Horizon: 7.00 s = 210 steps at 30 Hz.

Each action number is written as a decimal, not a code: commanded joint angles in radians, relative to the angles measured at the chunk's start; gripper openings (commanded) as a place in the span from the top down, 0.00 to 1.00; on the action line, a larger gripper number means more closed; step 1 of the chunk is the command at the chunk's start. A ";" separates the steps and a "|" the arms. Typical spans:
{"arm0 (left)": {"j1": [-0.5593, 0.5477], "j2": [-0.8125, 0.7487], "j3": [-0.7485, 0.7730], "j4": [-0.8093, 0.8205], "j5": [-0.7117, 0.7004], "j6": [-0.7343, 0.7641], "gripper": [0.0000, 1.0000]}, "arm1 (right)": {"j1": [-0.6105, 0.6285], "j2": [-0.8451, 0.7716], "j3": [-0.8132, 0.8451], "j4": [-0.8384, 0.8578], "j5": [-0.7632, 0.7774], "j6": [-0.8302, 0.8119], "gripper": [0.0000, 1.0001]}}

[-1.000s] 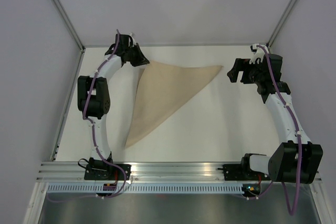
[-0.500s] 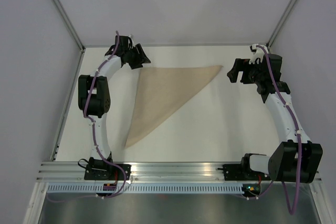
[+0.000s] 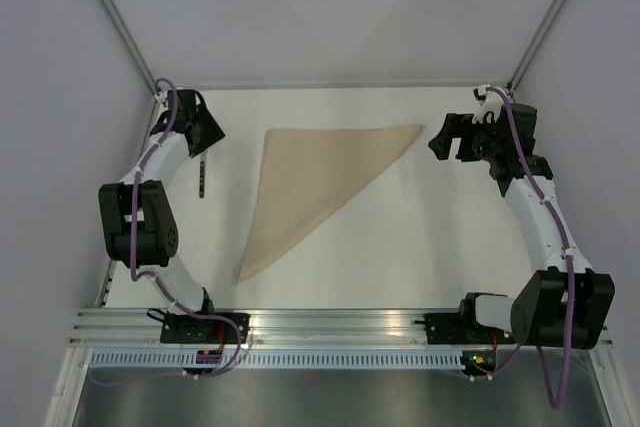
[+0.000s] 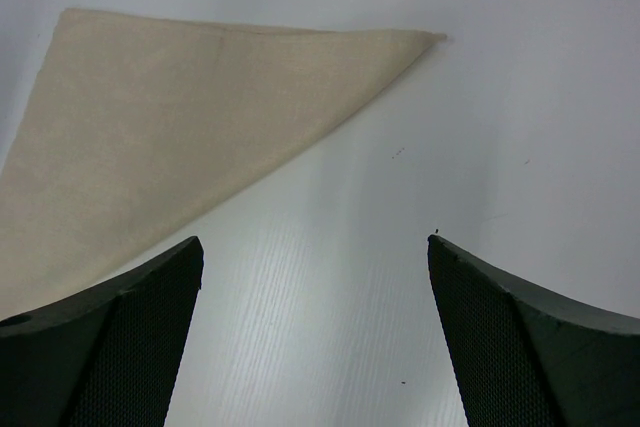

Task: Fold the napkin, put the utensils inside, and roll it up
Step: Fold the napkin, then grab a utensil with the left arm, then place the utensil onto the napkin, then fold the napkin

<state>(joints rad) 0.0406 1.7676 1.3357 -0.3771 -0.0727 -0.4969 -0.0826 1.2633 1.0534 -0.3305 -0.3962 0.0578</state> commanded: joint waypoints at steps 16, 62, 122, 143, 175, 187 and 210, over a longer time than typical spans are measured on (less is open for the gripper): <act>0.081 0.171 0.083 -0.120 -0.107 0.152 0.42 | -0.002 -0.041 0.013 -0.001 -0.090 0.033 0.02; -0.502 0.053 0.194 -0.333 0.430 0.725 0.98 | -0.002 -0.012 0.008 0.013 -0.089 0.025 0.02; -0.703 0.306 0.183 -0.169 0.347 0.580 0.75 | 0.001 -0.008 -0.003 0.013 -0.093 0.024 0.02; -0.705 0.233 0.194 -0.163 0.352 0.561 0.61 | 0.001 -0.015 -0.001 0.013 -0.105 0.022 0.02; -0.478 -0.987 0.140 -0.499 -0.294 0.006 0.46 | 1.428 0.341 0.003 0.323 0.574 -0.430 0.31; -0.478 -1.062 0.164 -0.566 -0.334 0.017 0.46 | 1.552 0.579 0.002 0.659 0.675 -0.518 0.33; -0.478 -1.077 0.151 -0.600 -0.360 0.024 0.46 | 1.586 0.795 0.028 0.929 0.697 -0.638 0.34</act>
<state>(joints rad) -0.4343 0.6933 1.4883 -0.9646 -0.4175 -0.4564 1.4971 2.0434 1.0618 0.5034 0.2939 -0.5636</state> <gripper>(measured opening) 0.541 0.659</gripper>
